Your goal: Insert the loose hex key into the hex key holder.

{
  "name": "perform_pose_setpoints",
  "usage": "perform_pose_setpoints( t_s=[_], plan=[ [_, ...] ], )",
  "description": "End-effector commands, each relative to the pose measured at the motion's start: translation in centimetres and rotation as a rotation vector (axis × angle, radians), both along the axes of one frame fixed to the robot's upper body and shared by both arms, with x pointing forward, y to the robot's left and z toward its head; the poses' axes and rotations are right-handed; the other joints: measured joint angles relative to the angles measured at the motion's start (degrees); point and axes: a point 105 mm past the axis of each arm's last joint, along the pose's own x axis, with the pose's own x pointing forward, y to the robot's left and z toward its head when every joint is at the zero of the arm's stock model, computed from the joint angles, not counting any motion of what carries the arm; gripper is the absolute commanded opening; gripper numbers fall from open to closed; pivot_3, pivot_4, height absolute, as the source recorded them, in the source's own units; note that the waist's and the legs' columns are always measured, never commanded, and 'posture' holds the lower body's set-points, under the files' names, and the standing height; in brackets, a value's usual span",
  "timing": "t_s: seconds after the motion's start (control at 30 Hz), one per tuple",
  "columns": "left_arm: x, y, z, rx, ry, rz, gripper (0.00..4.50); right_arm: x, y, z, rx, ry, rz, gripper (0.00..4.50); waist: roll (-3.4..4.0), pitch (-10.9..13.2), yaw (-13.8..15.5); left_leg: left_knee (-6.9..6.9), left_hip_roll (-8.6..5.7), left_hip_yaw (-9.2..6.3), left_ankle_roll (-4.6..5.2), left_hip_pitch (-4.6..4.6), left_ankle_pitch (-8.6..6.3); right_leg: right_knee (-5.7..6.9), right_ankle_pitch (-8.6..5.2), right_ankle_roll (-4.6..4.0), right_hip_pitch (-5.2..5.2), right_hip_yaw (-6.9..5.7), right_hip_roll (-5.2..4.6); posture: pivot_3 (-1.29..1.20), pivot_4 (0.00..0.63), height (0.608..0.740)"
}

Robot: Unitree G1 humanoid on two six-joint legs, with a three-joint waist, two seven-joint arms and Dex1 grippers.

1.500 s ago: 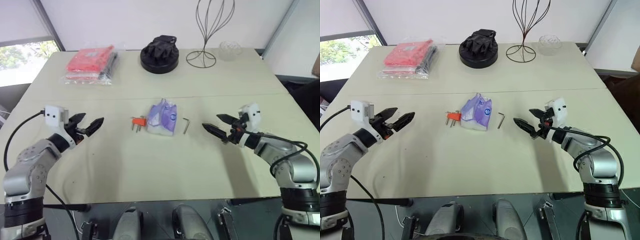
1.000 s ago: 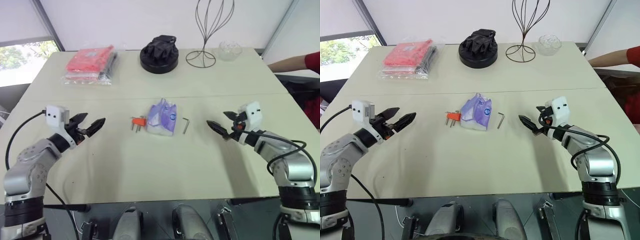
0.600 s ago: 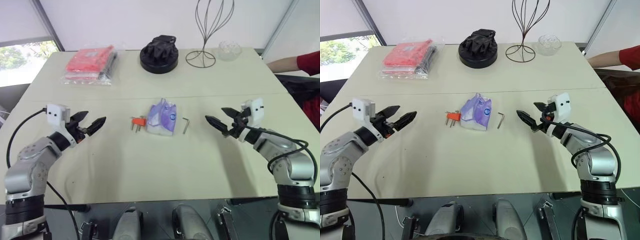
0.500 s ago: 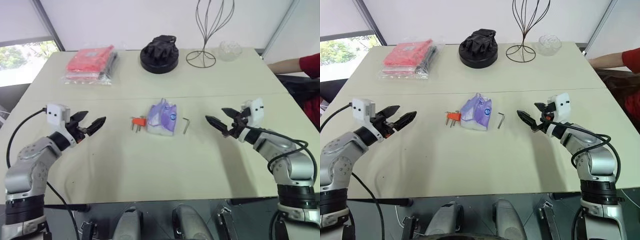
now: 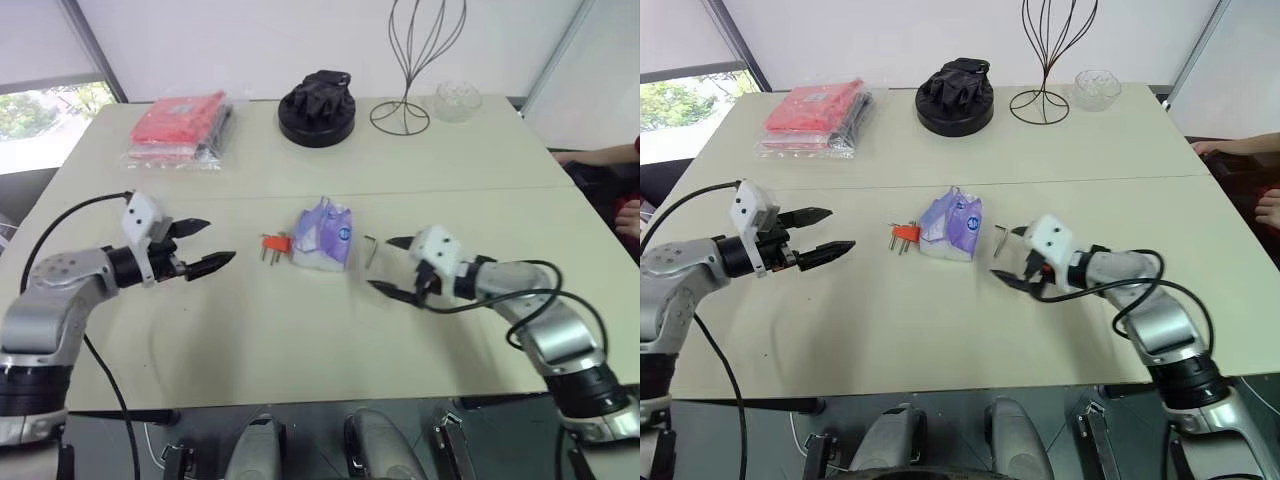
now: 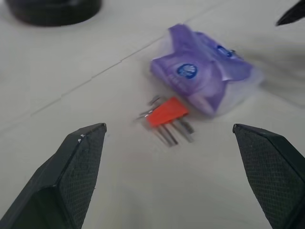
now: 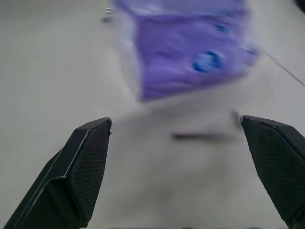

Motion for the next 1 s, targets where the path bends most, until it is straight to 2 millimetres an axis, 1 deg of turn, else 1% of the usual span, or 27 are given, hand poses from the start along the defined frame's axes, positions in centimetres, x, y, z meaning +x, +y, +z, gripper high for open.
perform_pose_setpoints(
  t_s=[0.03,0.1,0.27,0.33,0.4,0.5,0.6,0.63,0.67,0.73,0.87,0.93,0.97,1.0],
  plan=[
    [0.1,-0.4,0.7,0.075,-0.029,-0.077,4.44,0.5,2.9,0.5,-0.017,-0.084,0.086,4.5,0.0,0.0,0.04,0.0,0.0,-0.01,0.0,0.0,0.0,0.0,0.0,0.0,0.0,0.0,0.0,0.0,0.15,0.74],
    [0.1,-0.7,0.7,0.072,-0.02,-0.099,4.44,1.0,4.1,0.1,-0.022,-0.103,0.1,4.5,0.0,0.0,0.11,0.01,0.0,-0.02,0.0,-0.01,0.0,0.0,0.0,0.0,0.0,-0.01,0.0,0.0,0.15,0.74],
    [-0.6,-1.2,0.1,0.078,0.01,-0.137,4.44,2.2,6.1,-0.6,-0.023,-0.128,0.111,4.5,0.0,0.0,0.15,0.01,0.0,-0.01,0.0,-0.04,0.0,-0.01,0.0,0.0,0.0,-0.02,-0.04,0.0,0.15,0.74],
    [-0.5,-1.2,-0.1,0.071,0.011,-0.129,4.44,2.9,6.2,-1.3,-0.063,-0.13,0.099,4.5,0.0,0.0,0.14,0.02,0.0,-0.02,0.0,-0.04,0.0,-0.02,0.0,0.0,0.0,-0.02,-0.04,0.0,0.15,0.74],
    [-0.5,-1.3,-0.3,0.057,0.011,-0.116,4.44,4.1,5.9,-2.1,-0.112,-0.143,0.053,4.5,0.0,0.0,0.11,0.02,0.0,-0.02,0.0,-0.04,0.0,-0.01,0.0,0.0,0.0,-0.02,-0.04,0.0,0.15,0.74],
    [-0.3,-1.3,-0.4,0.044,0.0,-0.093,4.5,5.0,5.6,-2.4,-0.142,-0.174,0.036,3.7,0.0,0.0,0.11,0.03,0.0,-0.01,0.0,-0.04,0.0,0.0,0.0,0.0,0.0,-0.02,-0.05,0.0,0.15,0.74],
    [0.2,-1.0,-0.6,0.05,-0.029,-0.046,4.5,5.2,5.8,-2.2,-0.141,-0.191,0.049,2.09,0.0,0.0,0.1,0.03,0.0,-0.03,0.0,-0.04,0.0,0.01,0.01,0.0,0.0,-0.02,-0.06,0.0,0.15,0.74],
    [0.3,-0.9,-0.7,0.052,-0.033,-0.038,4.5,5.2,5.8,-2.2,-0.139,-0.192,0.052,1.68,0.0,0.0,0.06,0.03,0.0,-0.03,0.0,-0.04,0.0,0.02,0.01,0.0,-0.01,-0.02,-0.06,0.0,0.15,0.74],
    [0.3,-0.8,-0.8,0.051,-0.032,-0.031,4.5,5.1,5.9,-2.1,-0.136,-0.193,0.056,1.07,0.0,0.0,0.03,0.03,0.0,-0.03,0.0,-0.04,0.0,0.02,0.01,0.0,0.0,-0.02,-0.06,0.0,0.15,0.74],
    [0.2,-0.6,-1.0,0.048,-0.028,-0.021,4.5,4.8,6.0,-1.9,-0.132,-0.199,0.069,0.04,0.0,0.0,-0.01,0.02,0.01,-0.03,0.0,-0.03,0.0,0.04,0.01,0.0,-0.01,-0.02,-0.05,0.0,0.15,0.74],
    [0.3,-0.7,-1.1,0.044,-0.03,-0.018,4.5,4.8,5.8,-1.1,-0.127,-0.23,0.062,0.04,0.0,0.0,0.05,0.03,0.01,-0.04,0.0,-0.02,0.0,0.07,0.01,0.0,-0.01,-0.02,-0.06,0.0,0.15,0.74],
    [0.3,-0.8,-1.0,0.04,-0.034,-0.018,4.5,5.3,5.3,0.4,-0.113,-0.281,0.022,0.04,0.0,0.0,0.06,0.03,0.01,-0.04,0.0,-0.02,0.0,0.07,0.01,0.0,-0.01,-0.02,-0.08,0.0,0.15,0.74],
    [0.4,-0.9,-1.0,0.039,-0.036,-0.019,4.5,5.7,4.7,1.6,-0.11,-0.32,-0.013,0.04,0.0,0.0,0.08,0.03,0.01,-0.04,0.0,-0.02,0.0,0.07,0.01,0.0,-0.01,-0.02,-0.08,0.0,0.15,0.74],
    [0.4,-1.0,-1.0,0.037,-0.038,-0.021,4.5,6.4,3.7,3.0,-0.107,-0.366,-0.069,0.04,0.01,0.0,0.1,0.03,0.01,-0.04,0.0,-0.02,0.0,0.08,0.01,0.0,-0.01,-0.02,-0.08,0.0,0.15,0.74]
  ],
)
